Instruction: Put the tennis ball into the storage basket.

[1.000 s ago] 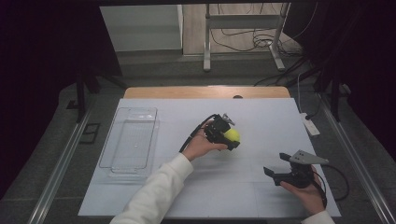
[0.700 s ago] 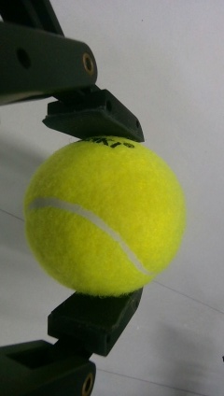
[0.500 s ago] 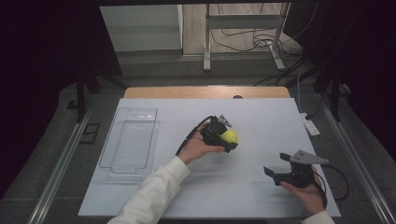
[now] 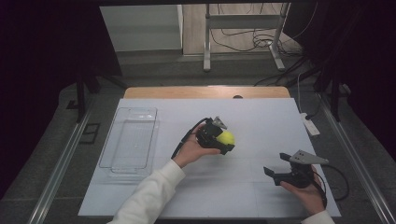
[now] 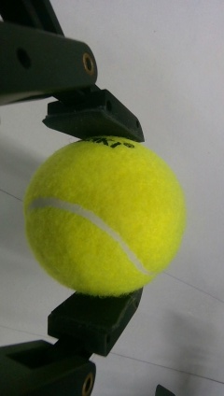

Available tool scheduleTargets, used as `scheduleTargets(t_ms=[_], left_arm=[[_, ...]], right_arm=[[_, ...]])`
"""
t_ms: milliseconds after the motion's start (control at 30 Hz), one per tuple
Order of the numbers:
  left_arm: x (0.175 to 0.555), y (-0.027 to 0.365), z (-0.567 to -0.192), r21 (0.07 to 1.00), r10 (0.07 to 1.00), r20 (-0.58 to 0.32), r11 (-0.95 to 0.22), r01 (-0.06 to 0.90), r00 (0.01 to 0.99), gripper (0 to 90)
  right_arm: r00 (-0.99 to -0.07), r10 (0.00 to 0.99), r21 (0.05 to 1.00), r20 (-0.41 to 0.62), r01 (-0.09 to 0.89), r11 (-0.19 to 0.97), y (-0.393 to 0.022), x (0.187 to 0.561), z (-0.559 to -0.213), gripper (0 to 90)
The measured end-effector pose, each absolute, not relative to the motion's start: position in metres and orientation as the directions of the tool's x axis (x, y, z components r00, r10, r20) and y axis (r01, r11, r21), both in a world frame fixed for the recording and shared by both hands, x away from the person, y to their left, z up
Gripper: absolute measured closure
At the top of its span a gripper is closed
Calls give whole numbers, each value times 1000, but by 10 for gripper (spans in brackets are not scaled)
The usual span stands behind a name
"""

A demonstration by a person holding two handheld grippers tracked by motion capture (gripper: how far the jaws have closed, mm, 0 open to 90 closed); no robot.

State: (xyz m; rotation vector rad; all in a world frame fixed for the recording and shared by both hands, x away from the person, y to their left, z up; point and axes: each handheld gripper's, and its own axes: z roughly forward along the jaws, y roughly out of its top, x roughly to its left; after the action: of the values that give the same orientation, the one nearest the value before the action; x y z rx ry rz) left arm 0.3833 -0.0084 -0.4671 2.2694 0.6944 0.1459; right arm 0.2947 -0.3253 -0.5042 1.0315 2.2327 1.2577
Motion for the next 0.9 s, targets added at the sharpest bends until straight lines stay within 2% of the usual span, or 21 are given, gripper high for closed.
scheduleTargets(t_ms=[900], left_arm=[[366,10,-458,722,536,-77,-552,418,841,269]], right_arm=[[-660,751,847,28,414,332,-325,295,-504,102]])
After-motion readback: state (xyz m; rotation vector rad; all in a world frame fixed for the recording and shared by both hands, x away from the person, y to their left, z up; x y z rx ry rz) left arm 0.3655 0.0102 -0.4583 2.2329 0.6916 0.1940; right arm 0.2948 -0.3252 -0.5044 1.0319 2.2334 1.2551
